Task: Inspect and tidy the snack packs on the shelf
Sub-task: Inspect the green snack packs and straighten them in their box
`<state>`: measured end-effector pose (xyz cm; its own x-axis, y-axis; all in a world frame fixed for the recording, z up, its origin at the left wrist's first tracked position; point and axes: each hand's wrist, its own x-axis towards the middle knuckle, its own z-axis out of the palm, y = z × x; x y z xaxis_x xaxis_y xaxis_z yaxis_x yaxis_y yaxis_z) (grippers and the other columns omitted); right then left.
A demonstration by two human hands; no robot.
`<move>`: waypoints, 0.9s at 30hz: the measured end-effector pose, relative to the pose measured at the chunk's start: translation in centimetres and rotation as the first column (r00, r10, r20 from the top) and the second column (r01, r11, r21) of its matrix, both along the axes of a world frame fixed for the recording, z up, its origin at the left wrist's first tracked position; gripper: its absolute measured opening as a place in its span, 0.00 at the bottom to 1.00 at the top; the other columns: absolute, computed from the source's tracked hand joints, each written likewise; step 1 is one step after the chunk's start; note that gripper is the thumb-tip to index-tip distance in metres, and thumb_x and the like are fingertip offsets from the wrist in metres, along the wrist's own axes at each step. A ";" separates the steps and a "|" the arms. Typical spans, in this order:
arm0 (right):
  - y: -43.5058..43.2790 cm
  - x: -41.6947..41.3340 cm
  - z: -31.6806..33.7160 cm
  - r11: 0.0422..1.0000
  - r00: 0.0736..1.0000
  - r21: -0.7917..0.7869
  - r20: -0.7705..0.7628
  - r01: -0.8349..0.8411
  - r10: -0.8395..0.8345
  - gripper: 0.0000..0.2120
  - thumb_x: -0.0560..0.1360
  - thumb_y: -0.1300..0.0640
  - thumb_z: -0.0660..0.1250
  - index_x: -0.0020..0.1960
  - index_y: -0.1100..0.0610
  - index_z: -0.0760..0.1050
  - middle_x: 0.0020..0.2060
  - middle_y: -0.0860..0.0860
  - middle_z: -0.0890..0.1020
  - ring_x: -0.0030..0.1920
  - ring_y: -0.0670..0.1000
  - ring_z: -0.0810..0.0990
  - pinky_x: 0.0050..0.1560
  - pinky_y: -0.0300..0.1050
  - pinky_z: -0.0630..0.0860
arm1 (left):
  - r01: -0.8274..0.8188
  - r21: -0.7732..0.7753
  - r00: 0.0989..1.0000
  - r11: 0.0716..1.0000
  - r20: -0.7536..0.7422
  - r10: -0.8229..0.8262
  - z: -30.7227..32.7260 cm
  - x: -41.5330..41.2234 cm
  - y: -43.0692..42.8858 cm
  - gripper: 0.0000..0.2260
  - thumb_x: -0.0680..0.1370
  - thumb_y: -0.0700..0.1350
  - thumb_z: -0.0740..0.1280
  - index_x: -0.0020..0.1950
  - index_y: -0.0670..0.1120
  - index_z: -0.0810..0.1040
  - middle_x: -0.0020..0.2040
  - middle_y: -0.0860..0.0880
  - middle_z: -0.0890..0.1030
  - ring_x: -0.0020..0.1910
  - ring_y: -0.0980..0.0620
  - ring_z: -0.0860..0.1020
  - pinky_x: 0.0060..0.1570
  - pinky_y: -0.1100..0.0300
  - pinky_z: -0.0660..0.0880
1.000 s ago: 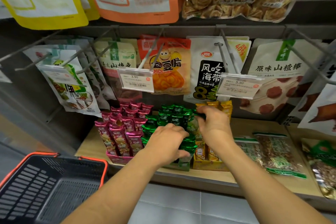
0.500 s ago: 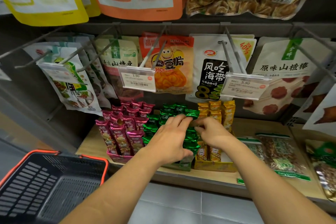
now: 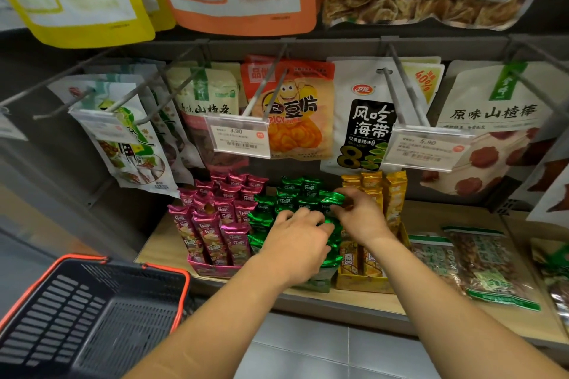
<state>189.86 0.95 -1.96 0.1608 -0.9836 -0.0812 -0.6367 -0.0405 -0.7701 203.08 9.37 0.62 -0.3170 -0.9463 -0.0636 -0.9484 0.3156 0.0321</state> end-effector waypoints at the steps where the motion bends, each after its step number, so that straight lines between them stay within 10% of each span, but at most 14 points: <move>1: 0.1 0.1 -0.1 0.999 0.999 -0.031 -0.006 0.034 -0.034 0.15 0.76 0.60 0.69 0.63 0.57 0.77 0.61 0.55 0.80 0.63 0.55 0.76 0.56 0.39 0.68 | 0.000 0.003 1.000 1.000 -0.006 0.000 0.1 0.1 -0.1 0.18 0.81 0.51 0.61 0.70 0.48 0.70 0.65 0.49 0.73 0.65 0.46 0.67 0.64 0.48 0.63; 10: 2.2 -0.1 1.9 0.854 0.976 -0.473 0.110 0.218 -0.188 0.04 0.76 0.67 0.66 0.50 0.62 0.77 0.48 0.57 0.77 0.49 0.54 0.76 0.45 0.39 0.65 | -0.018 0.061 0.996 0.998 -0.083 0.023 -0.1 0.6 0.2 0.20 0.82 0.50 0.58 0.72 0.47 0.65 0.70 0.48 0.70 0.68 0.46 0.66 0.64 0.48 0.64; 18: 8.2 -4.5 6.7 0.587 0.993 -0.808 0.100 0.047 0.058 0.04 0.75 0.67 0.61 0.49 0.64 0.72 0.49 0.64 0.76 0.50 0.52 0.74 0.49 0.42 0.72 | -0.106 -0.002 0.943 0.994 -0.316 0.100 1.5 1.1 0.5 0.22 0.82 0.48 0.60 0.76 0.46 0.64 0.74 0.48 0.68 0.74 0.49 0.63 0.73 0.53 0.61; 24: 13.1 -8.3 10.5 0.450 0.991 -0.891 0.008 -0.054 0.135 0.06 0.76 0.66 0.59 0.52 0.61 0.71 0.49 0.60 0.76 0.52 0.51 0.74 0.55 0.36 0.72 | -0.137 0.083 0.665 0.987 -0.731 0.154 6.5 0.4 2.6 0.18 0.78 0.44 0.69 0.66 0.57 0.76 0.65 0.55 0.77 0.65 0.57 0.73 0.68 0.59 0.68; 27: 14.6 -9.1 11.6 0.610 0.965 -0.792 0.179 0.025 0.193 0.06 0.77 0.64 0.60 0.52 0.57 0.72 0.47 0.50 0.76 0.48 0.47 0.76 0.51 0.38 0.73 | 0.184 0.312 0.418 0.932 -0.883 0.213 9.4 -0.4 4.6 0.18 0.78 0.42 0.69 0.67 0.53 0.76 0.64 0.53 0.79 0.64 0.58 0.76 0.65 0.59 0.72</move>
